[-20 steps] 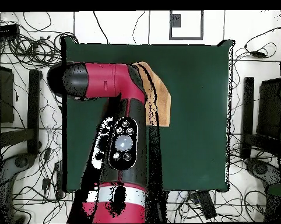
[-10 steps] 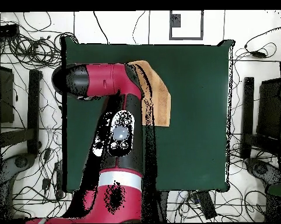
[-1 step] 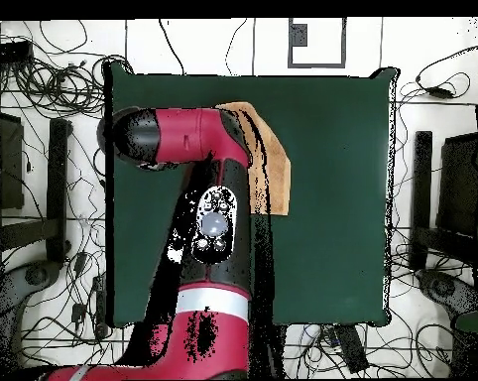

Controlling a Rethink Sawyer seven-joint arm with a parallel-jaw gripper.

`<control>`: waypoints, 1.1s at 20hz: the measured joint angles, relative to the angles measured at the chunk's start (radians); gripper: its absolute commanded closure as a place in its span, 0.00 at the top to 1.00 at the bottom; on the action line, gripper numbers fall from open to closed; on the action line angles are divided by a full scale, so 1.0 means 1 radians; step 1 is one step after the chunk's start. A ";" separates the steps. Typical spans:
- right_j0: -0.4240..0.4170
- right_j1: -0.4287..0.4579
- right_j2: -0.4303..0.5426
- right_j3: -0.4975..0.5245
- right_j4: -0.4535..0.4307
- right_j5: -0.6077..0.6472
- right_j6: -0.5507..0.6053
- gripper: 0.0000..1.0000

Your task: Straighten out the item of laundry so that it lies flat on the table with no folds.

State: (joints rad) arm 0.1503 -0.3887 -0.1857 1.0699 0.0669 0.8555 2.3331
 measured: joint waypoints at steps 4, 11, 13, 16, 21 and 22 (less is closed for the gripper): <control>-0.033 -0.047 0.000 0.000 -0.005 0.009 0.000 0.00; -0.120 -0.150 -0.001 -0.002 -0.009 0.042 0.000 0.00; -0.143 -0.167 -0.001 -0.004 -0.008 0.050 0.000 0.00; -0.176 -0.188 -0.001 -0.004 -0.008 0.057 0.000 0.00; -0.196 -0.198 -0.001 -0.003 -0.008 0.056 0.000 0.00; -0.197 -0.206 -0.001 0.003 -0.009 0.056 0.000 0.00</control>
State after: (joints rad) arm -0.0468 -0.5949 -0.1863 1.0734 0.0576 0.9117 2.3331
